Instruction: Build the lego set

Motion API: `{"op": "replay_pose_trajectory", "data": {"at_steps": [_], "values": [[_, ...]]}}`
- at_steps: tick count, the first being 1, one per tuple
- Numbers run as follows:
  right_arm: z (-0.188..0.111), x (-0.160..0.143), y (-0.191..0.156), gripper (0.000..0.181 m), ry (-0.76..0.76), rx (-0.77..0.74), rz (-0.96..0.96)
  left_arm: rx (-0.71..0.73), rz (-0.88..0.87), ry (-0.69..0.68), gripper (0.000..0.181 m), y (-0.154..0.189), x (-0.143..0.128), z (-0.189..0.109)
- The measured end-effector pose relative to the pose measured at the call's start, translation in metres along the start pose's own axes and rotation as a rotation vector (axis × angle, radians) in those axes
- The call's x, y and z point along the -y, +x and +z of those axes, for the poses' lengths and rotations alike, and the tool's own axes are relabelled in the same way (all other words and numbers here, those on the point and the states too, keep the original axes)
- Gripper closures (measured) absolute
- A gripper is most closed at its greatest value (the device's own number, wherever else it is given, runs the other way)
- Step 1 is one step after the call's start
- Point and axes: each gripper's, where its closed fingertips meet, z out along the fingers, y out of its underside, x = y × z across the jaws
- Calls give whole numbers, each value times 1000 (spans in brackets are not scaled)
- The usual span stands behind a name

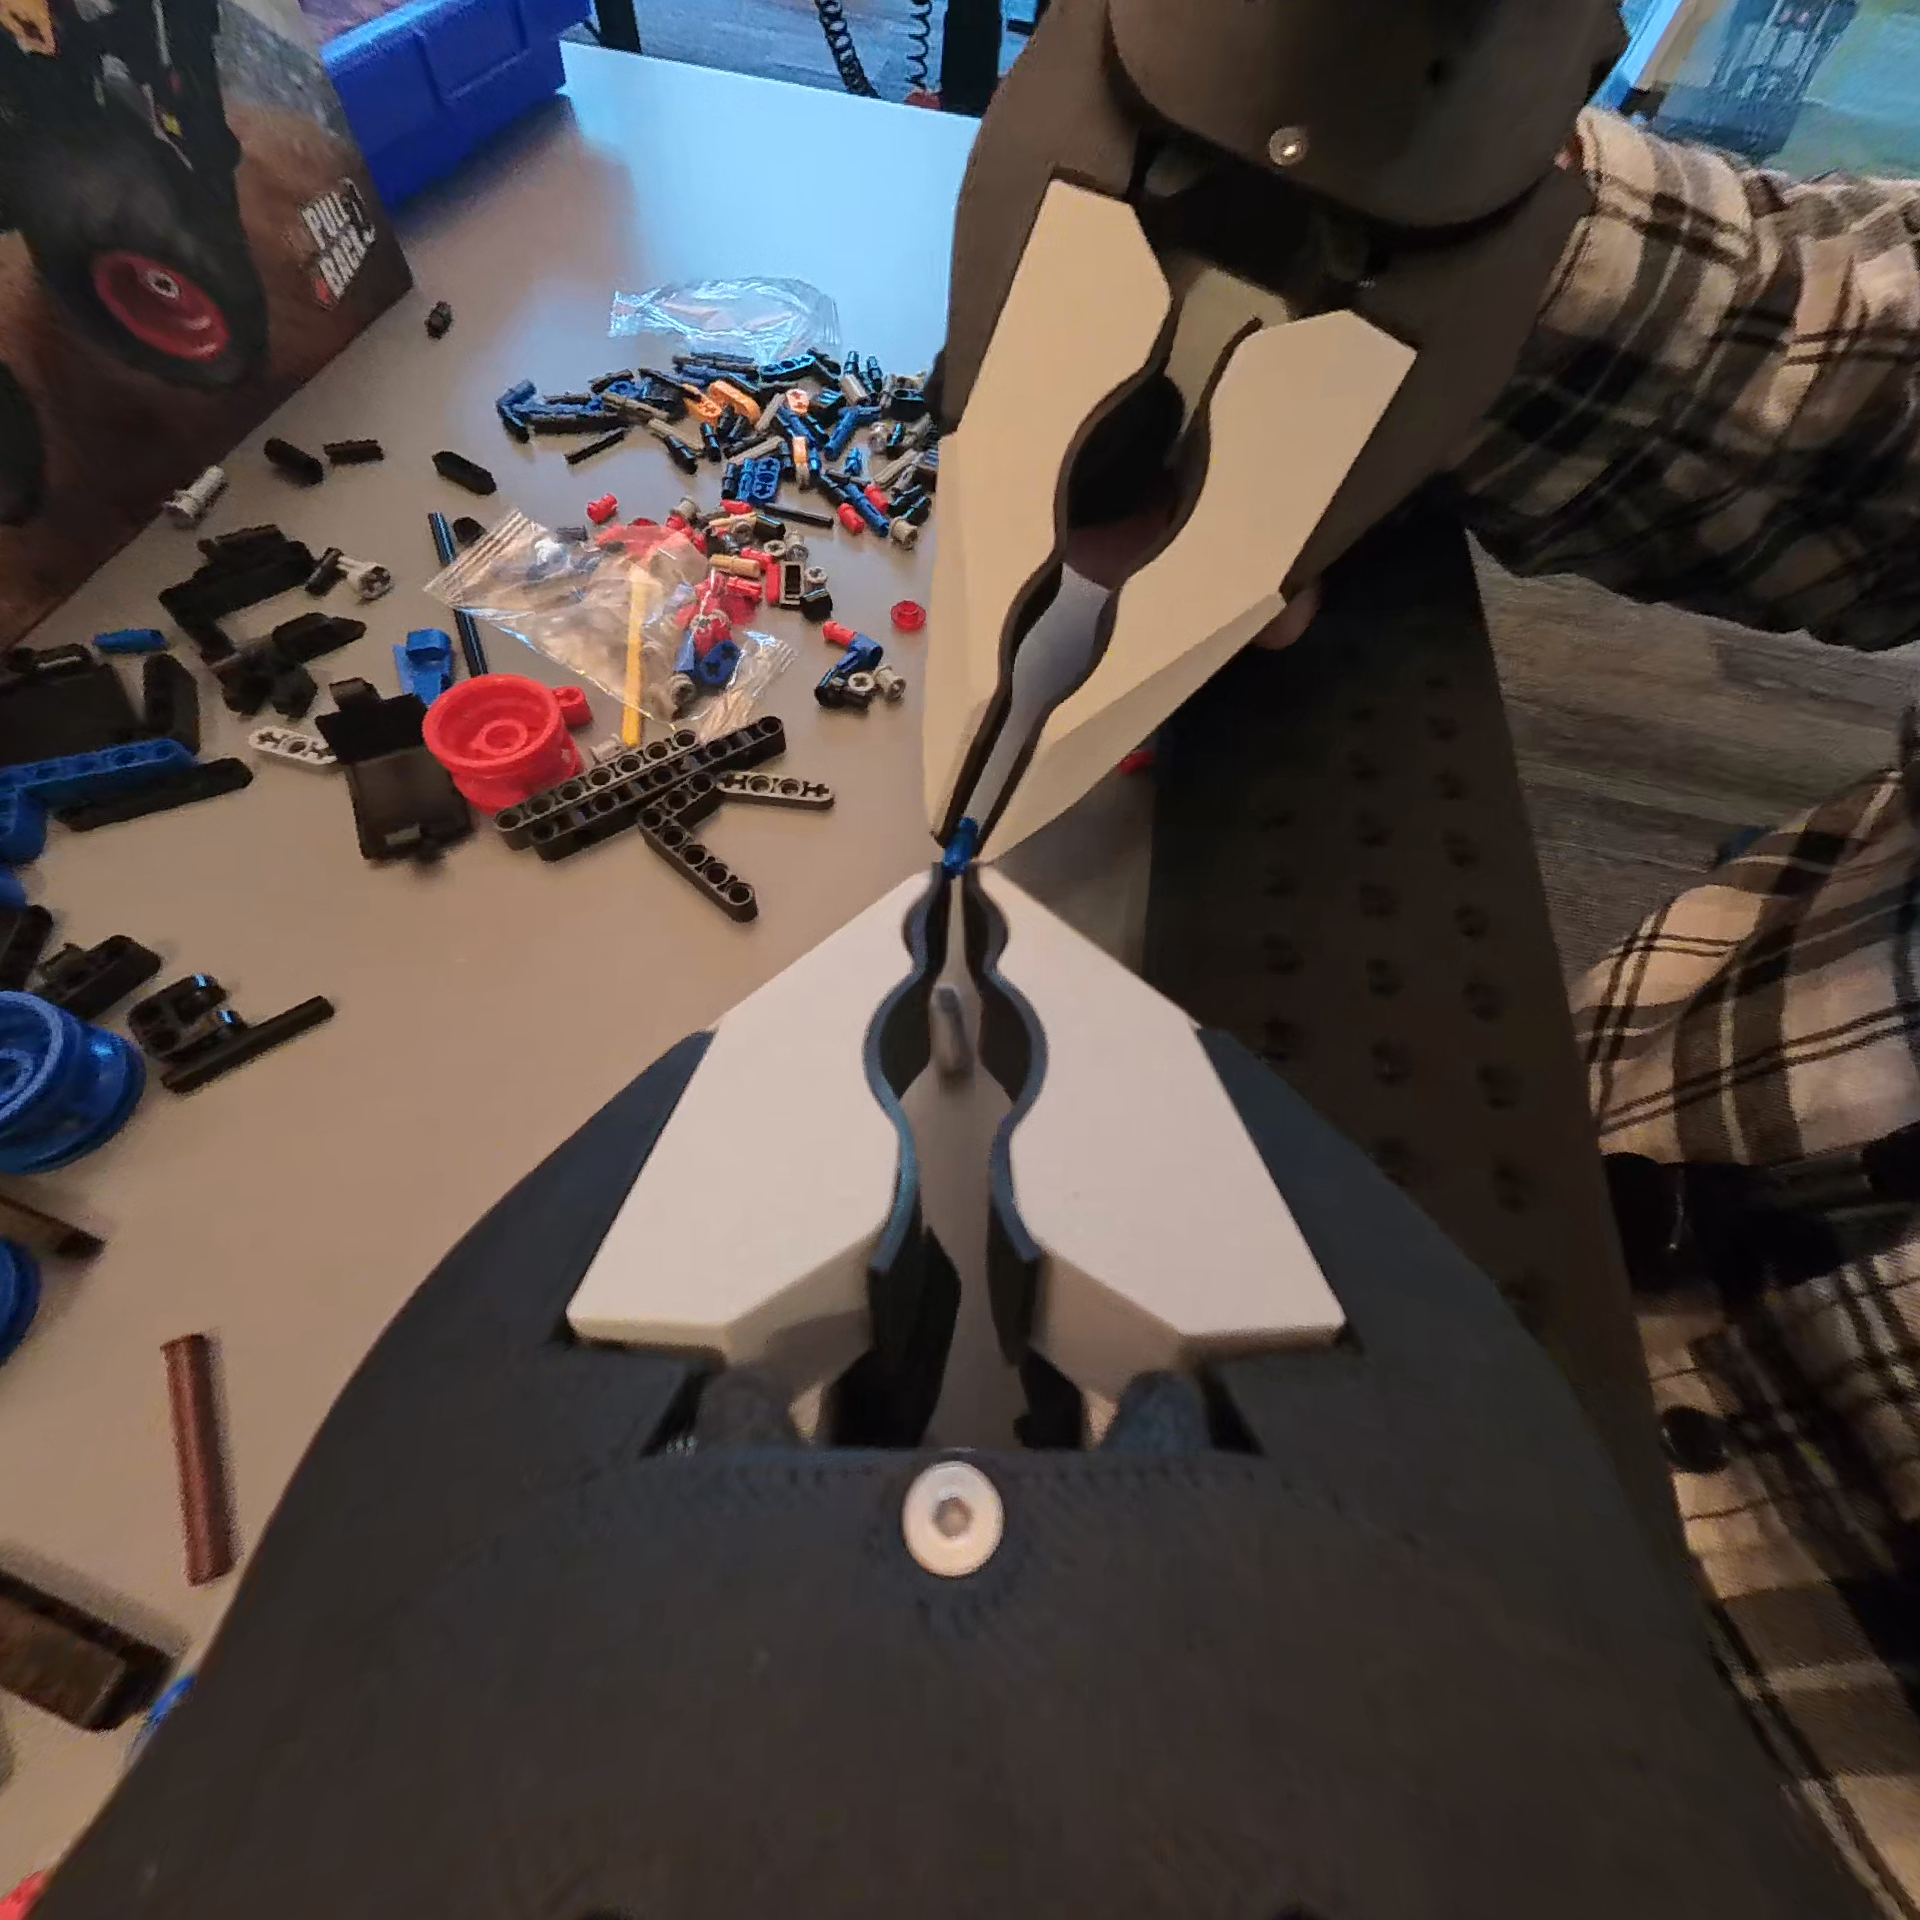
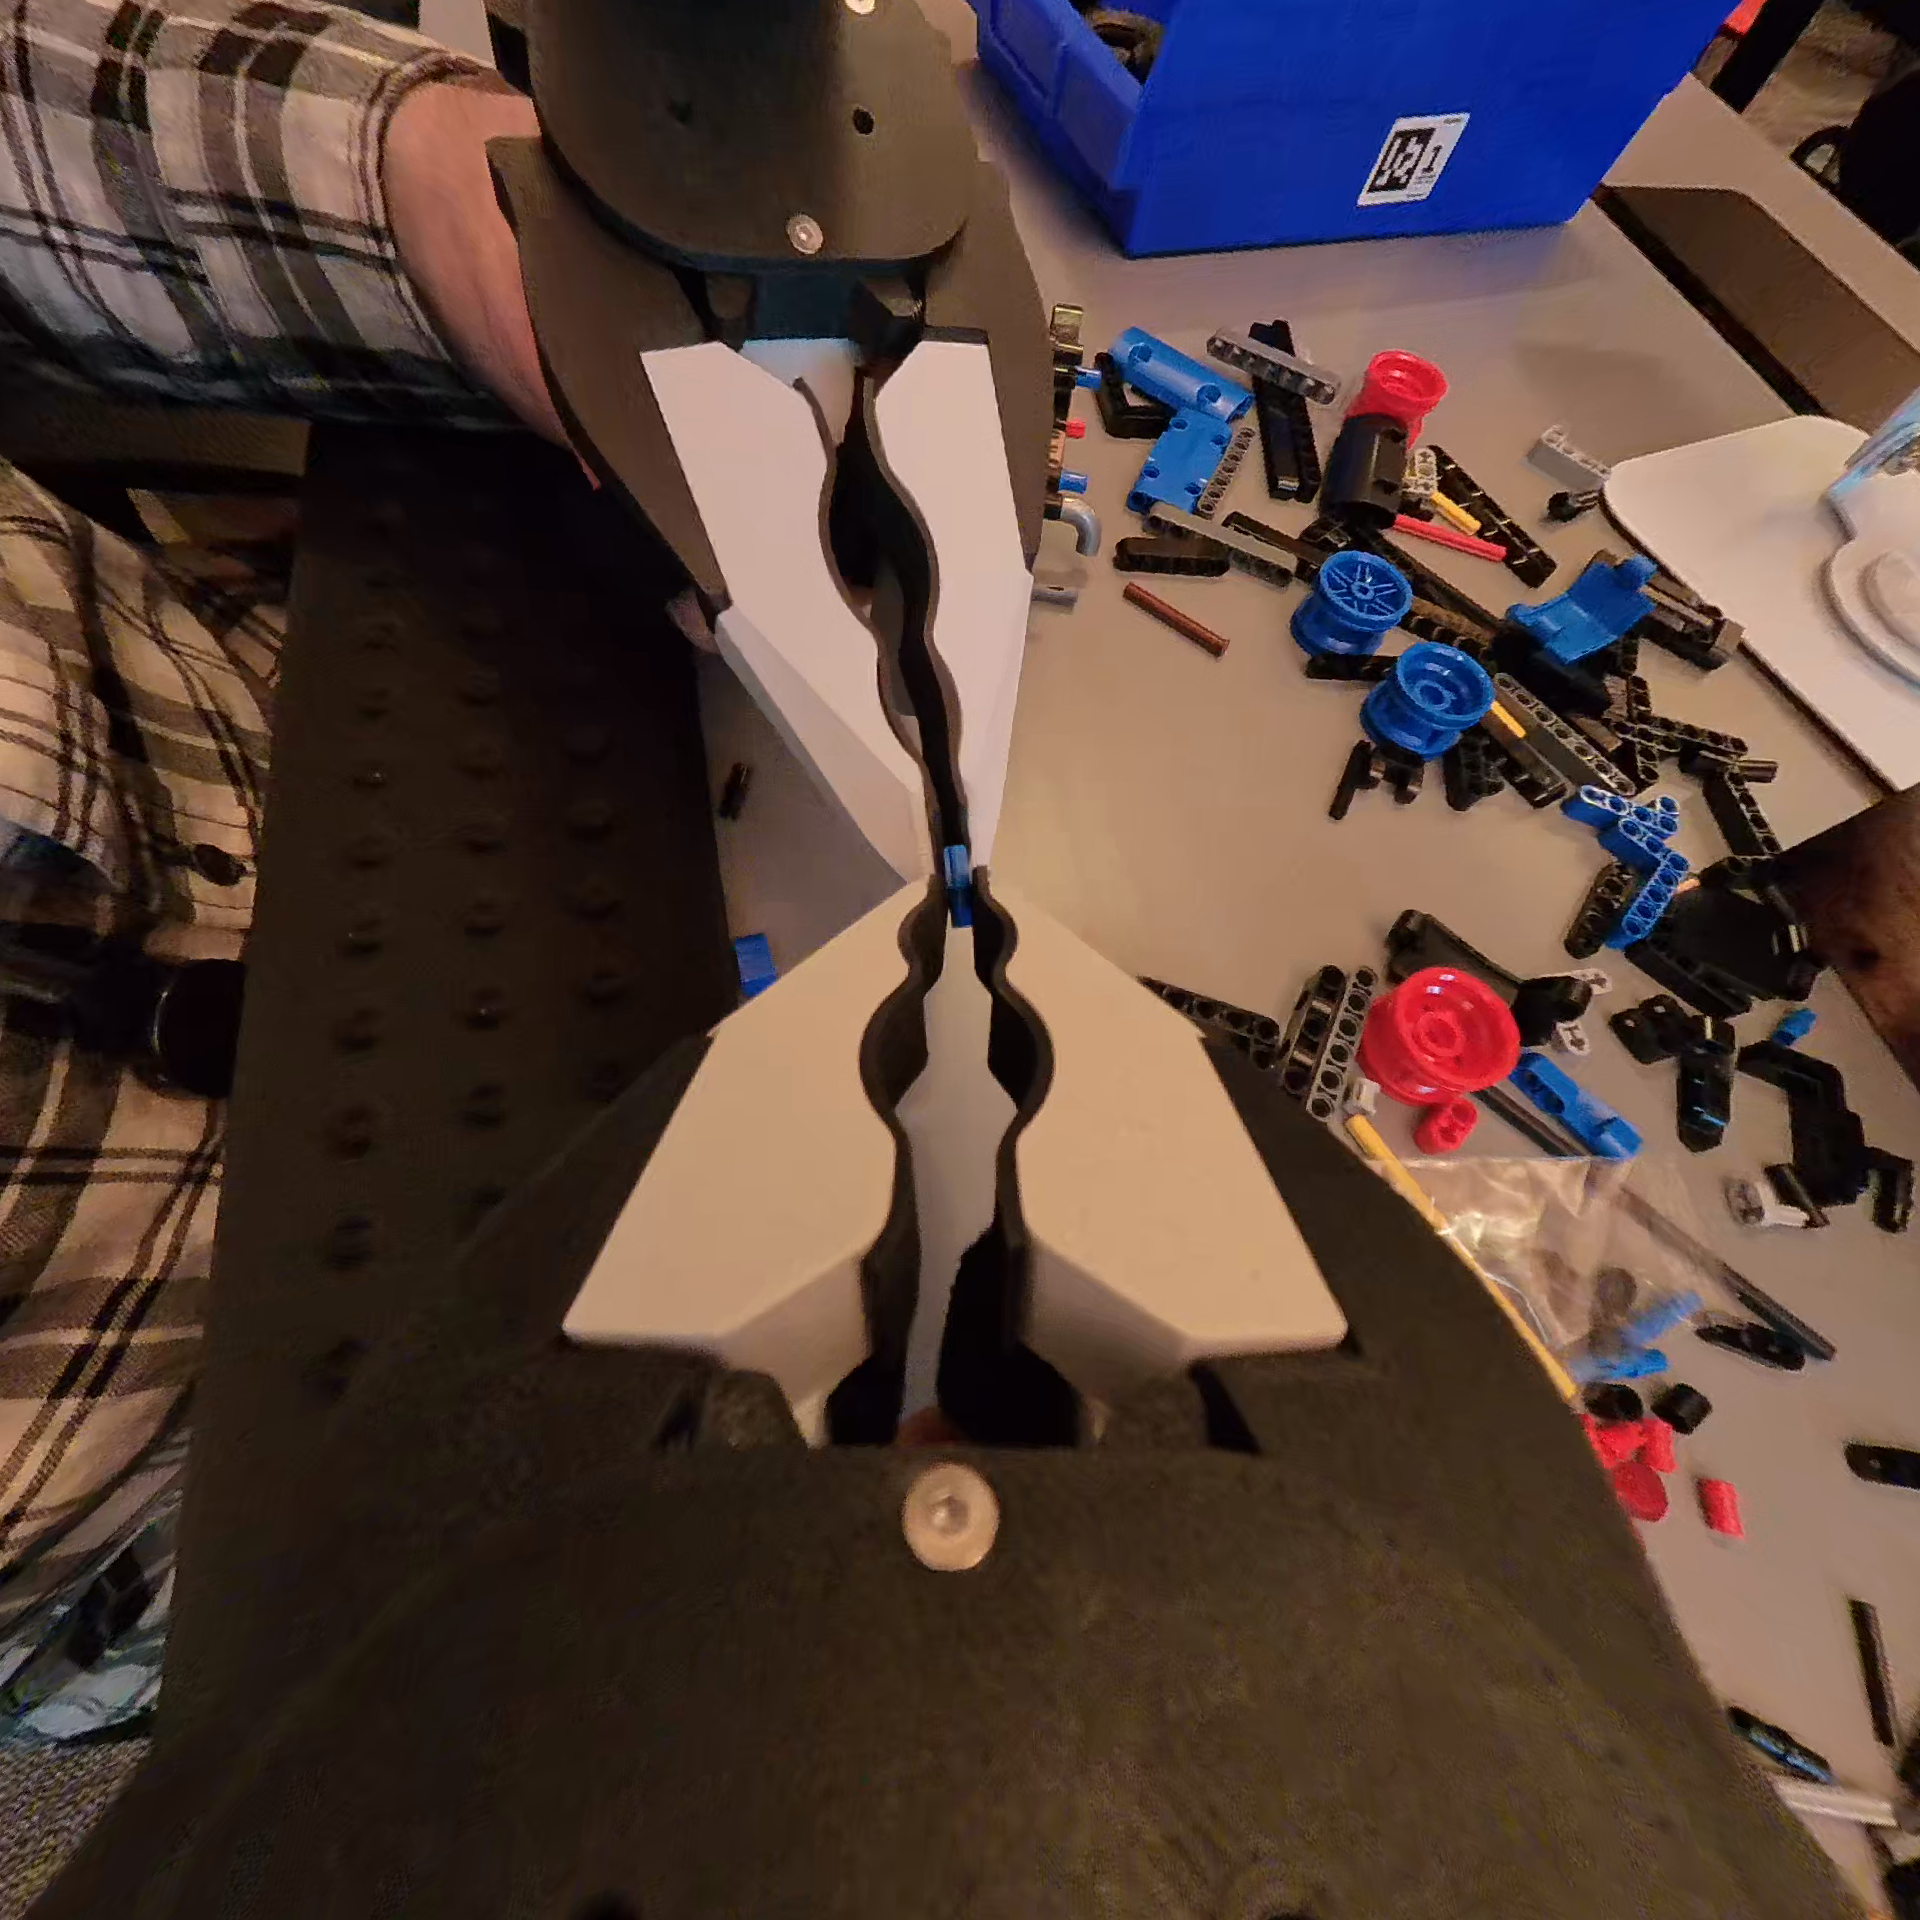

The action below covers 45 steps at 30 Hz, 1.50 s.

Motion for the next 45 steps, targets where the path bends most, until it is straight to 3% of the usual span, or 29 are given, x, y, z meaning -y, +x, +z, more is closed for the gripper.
{"op": "replay_pose_trajectory", "data": {"at_steps": [7, 9, 15, 19, 25, 31, 40, 42, 45], "values": [[2, -6, -2, 178, -55, -10, -64, 27, 64, -83, 181, 0, -11, -1], [0, -7, -1, 178, -46, -9, -47, 73, 67, -109, 168, -8, -16, -9], [2, -13, -3, 178, -50, 0, -37, 50, 120, -250, 164, -5, -32, -44], [6, -15, -3, 178, -50, 6, -38, 74, 210, -398, 162, -6, -53, -43], [7, -18, -5, 177, -50, 16, -40, 126, 339, -507, 167, -10, -68, -35], [8, -14, -7, 177, -37, 9, -78, 129, 367, -474, 172, -8, -66, -29], [12, -6, -17, 178, -56, -25, -292, -24, 196, -194, 173, 9, -37, -29], [13, -9, -14, 178, -84, -36, -318, -30, 179, -198, 173, 8, -37, -28], [12, -12, -10, 178, -91, -37, -313, 24, 252, -322, 172, -2, -51, -23]]}}
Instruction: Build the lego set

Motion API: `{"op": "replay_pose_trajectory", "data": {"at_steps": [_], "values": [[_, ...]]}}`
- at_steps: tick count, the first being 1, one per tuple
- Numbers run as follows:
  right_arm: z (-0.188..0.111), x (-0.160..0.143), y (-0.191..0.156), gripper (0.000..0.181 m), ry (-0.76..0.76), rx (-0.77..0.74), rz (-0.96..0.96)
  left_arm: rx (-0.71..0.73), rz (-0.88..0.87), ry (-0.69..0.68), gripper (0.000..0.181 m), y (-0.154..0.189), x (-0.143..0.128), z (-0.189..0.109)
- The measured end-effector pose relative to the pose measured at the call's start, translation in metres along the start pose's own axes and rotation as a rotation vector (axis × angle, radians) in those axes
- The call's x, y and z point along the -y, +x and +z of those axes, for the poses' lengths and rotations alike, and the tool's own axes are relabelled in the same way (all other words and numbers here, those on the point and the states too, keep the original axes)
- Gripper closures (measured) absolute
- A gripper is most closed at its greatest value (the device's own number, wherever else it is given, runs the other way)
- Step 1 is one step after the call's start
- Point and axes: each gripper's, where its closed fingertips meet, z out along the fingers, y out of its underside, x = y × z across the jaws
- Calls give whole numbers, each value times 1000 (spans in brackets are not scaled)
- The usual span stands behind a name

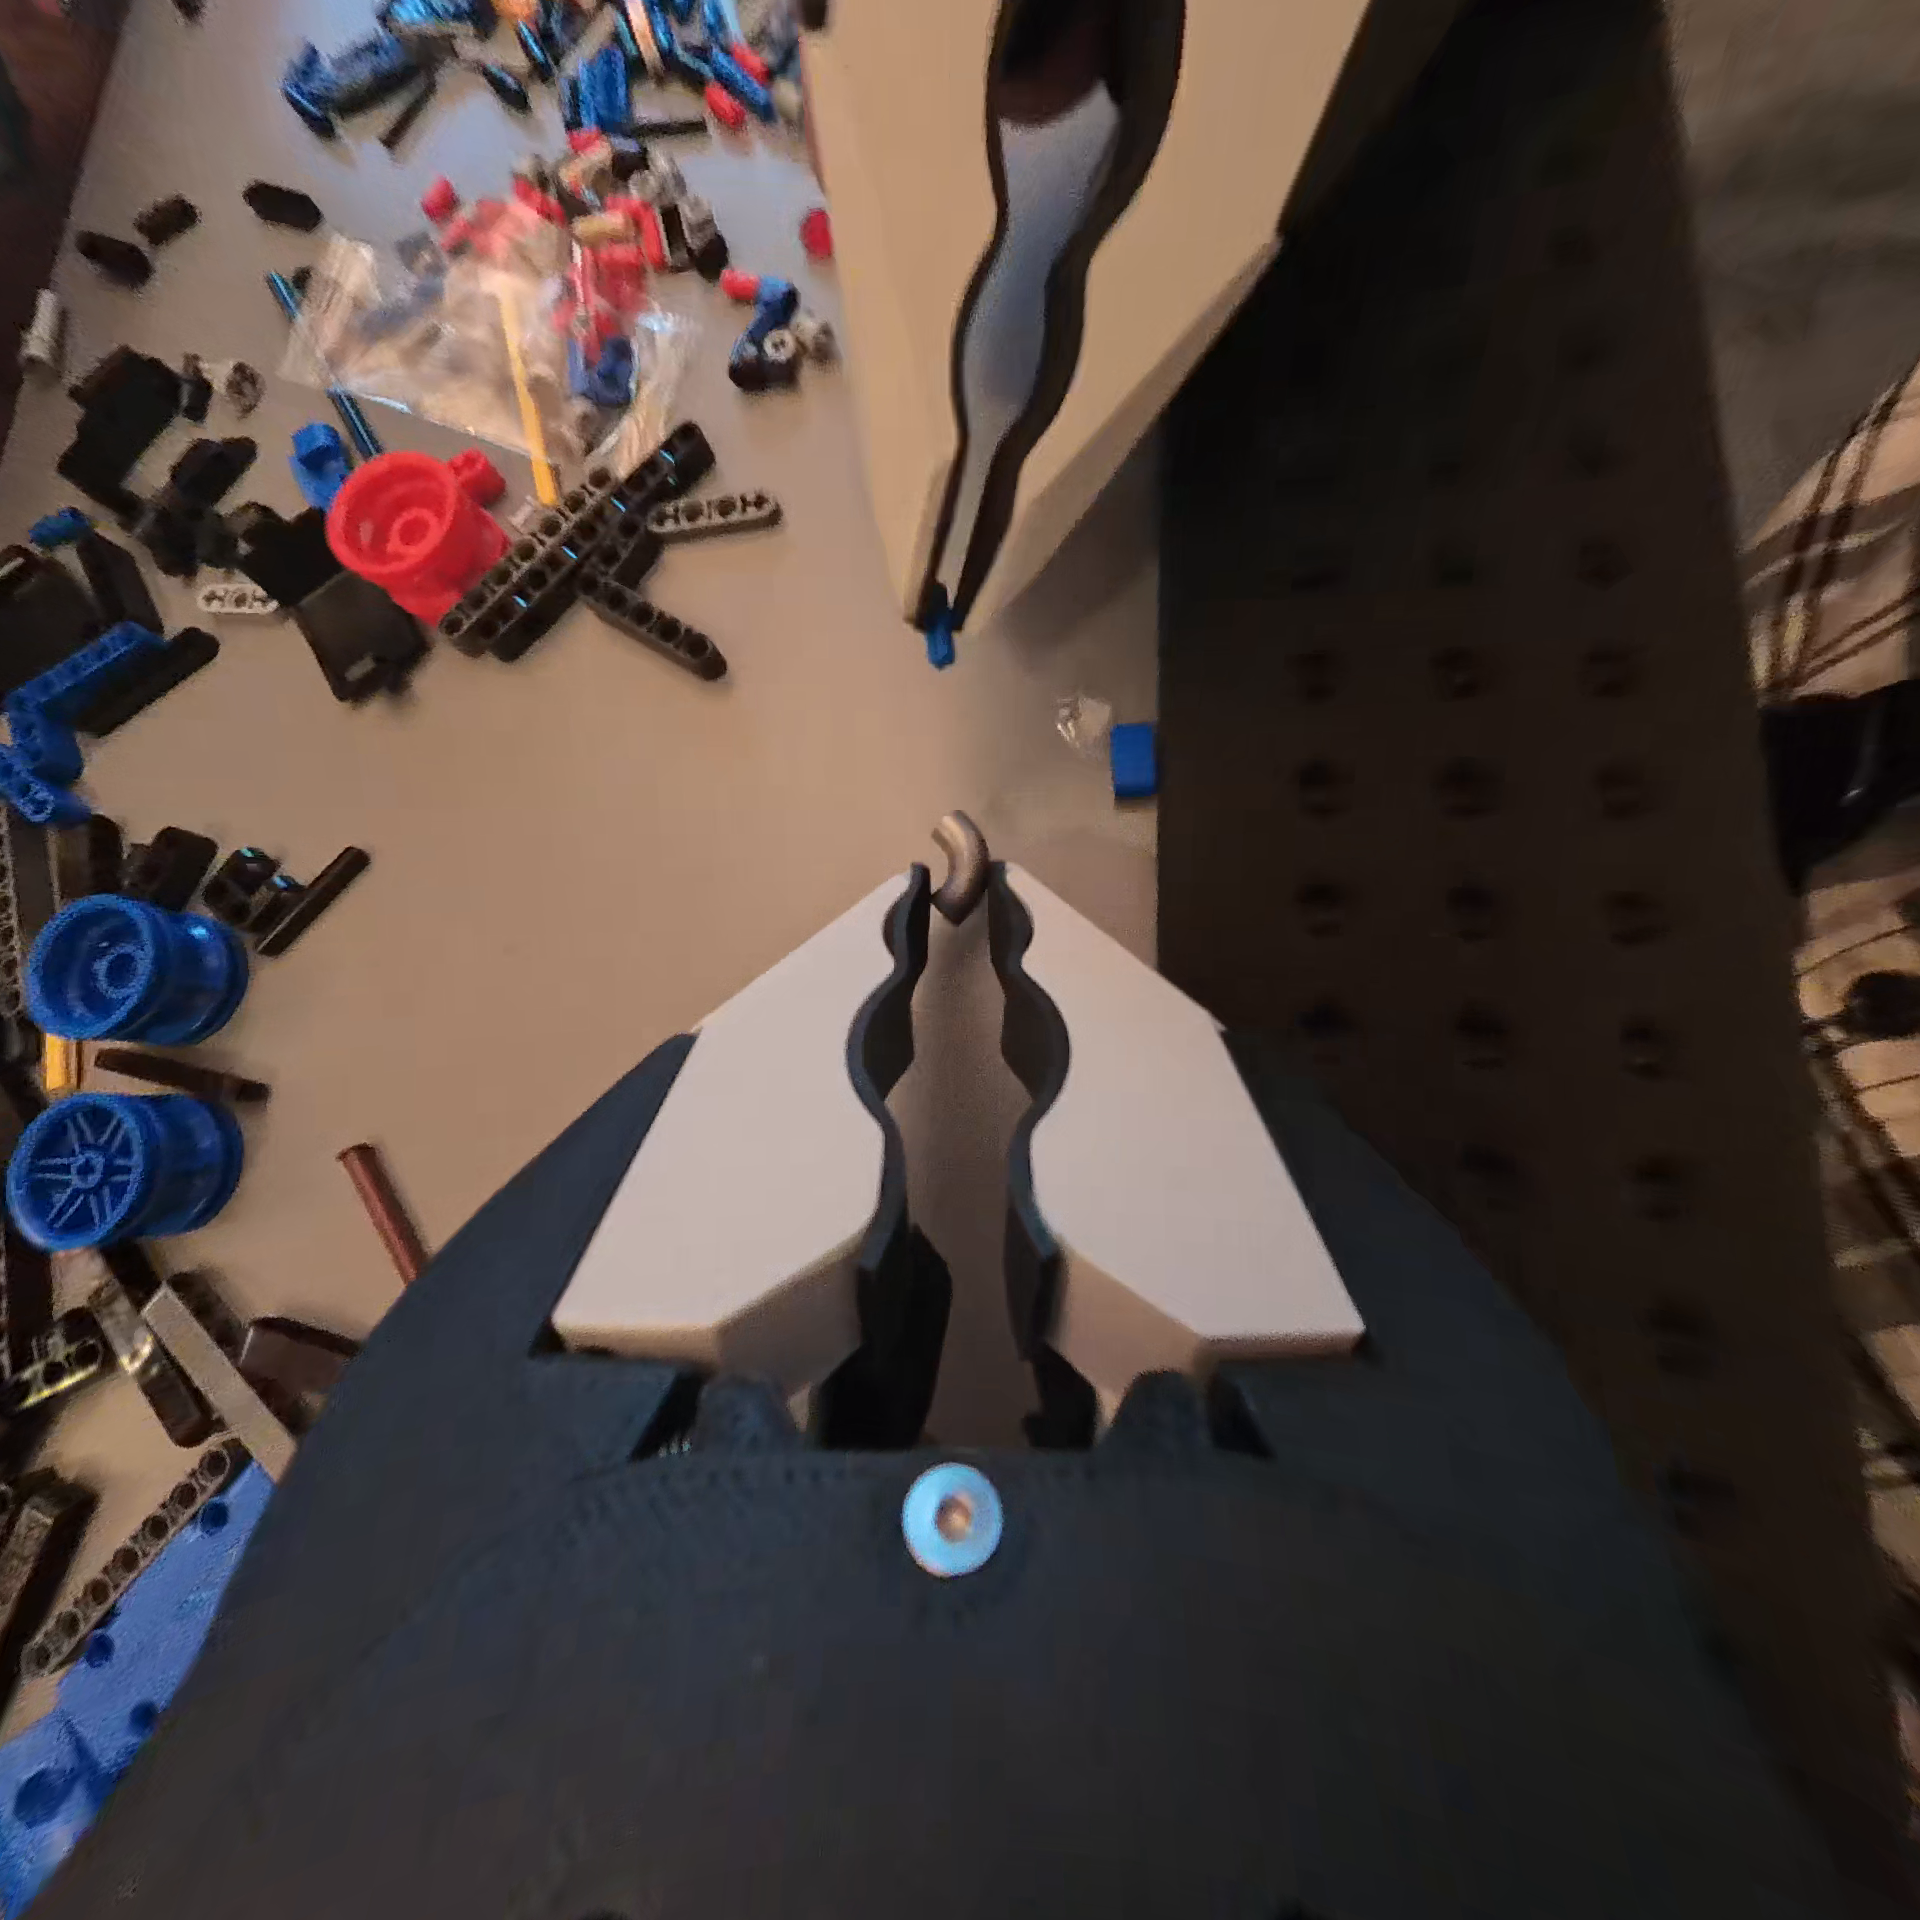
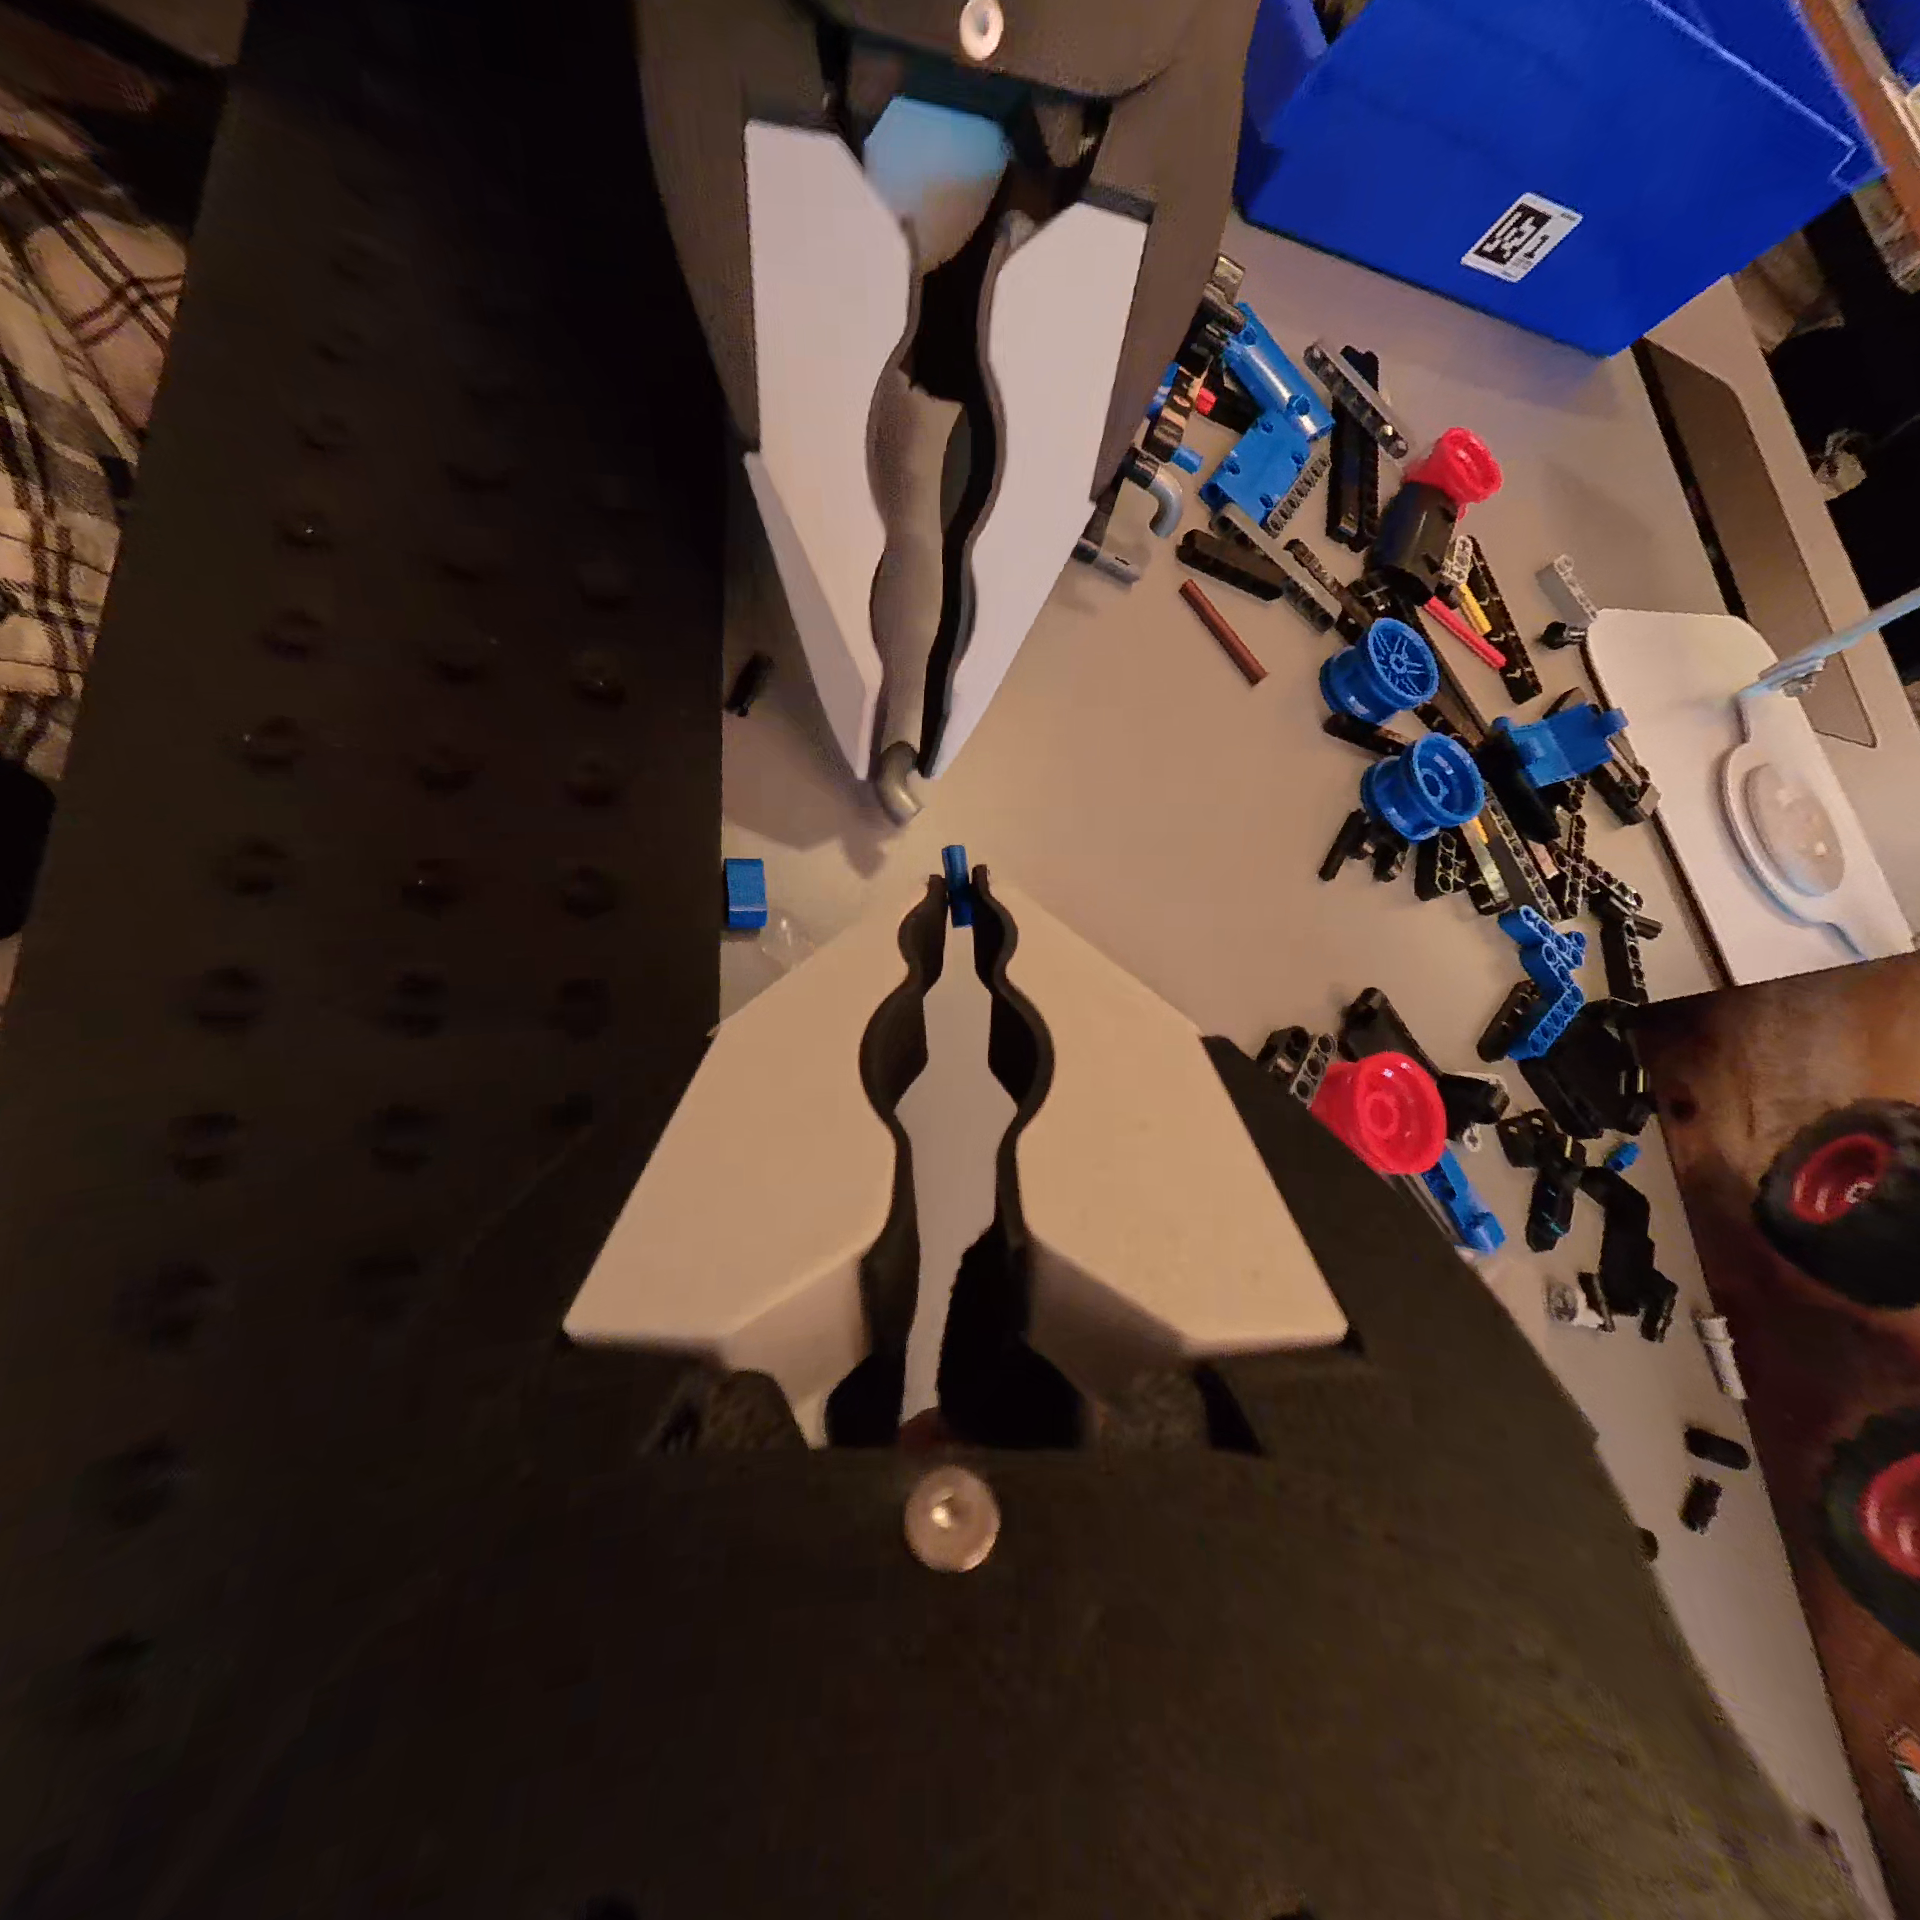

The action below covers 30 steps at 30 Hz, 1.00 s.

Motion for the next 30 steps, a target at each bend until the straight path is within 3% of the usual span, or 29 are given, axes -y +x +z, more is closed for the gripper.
{"op": "replay_pose_trajectory", "data": {"at_steps": [3, 9, 14, 21, 24, 30], "values": [[1, -4, 0, 178, -4, 2, 10, 20, 43, -68, 171, -1, -6, 10], [0, -9, 1, 178, -3, -2, 29, 125, 132, -69, 161, -9, 2, 9], [-2, -9, 5, 178, 13, -9, 43, 194, 267, -148, 175, -6, -1, 13], [-3, -11, 5, 178, 12, -16, 44, 212, 247, -151, 175, -9, 2, 16], [-4, -10, 6, 178, 15, -21, 41, 158, 176, -94, 176, -7, 5, 14], [-4, -4, 6, 178, 23, -37, -21, -2, -24, 177, 176, -1, 36, -2]]}}
